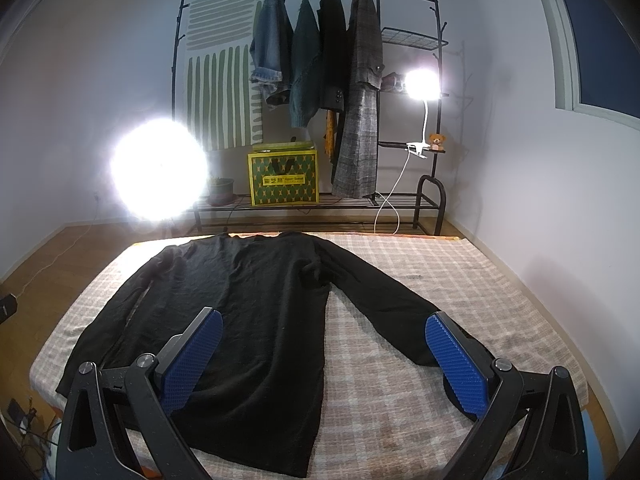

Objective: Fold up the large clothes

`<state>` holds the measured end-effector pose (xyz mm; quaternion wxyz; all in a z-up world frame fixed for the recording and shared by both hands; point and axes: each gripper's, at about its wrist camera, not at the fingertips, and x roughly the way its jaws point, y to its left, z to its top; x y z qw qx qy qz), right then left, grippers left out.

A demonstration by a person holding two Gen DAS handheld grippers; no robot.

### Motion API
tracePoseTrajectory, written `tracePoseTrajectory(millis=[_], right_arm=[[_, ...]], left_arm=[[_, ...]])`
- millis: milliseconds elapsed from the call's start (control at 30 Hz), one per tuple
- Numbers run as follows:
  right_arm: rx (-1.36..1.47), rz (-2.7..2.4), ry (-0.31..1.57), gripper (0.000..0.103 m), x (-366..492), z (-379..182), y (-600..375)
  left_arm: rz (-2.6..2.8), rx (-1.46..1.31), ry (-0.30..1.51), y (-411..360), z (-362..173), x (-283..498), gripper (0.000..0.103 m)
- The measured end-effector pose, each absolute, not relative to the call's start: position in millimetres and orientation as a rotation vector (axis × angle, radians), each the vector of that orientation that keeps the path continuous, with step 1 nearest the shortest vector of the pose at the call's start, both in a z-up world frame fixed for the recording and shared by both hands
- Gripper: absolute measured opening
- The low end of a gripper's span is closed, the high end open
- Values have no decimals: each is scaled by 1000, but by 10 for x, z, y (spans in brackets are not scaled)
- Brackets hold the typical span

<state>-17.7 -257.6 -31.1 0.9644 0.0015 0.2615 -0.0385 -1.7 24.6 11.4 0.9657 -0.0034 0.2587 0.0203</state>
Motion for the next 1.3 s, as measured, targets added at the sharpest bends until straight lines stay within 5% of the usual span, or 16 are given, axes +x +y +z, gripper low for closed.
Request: tracePoseTrajectory(millis=[700,967,1300], right_arm=[[23,31,546,103,52,-298,-2131],[-27,259,562,103,280,-437,-1776],[17,492,753,98,1016,-586,-1422]], left_arm=[[98,-38,598,598,-180,244,103],[118,-181,705,1351,-470,535,67],[95,-294,891,2026,-1121,661,51]])
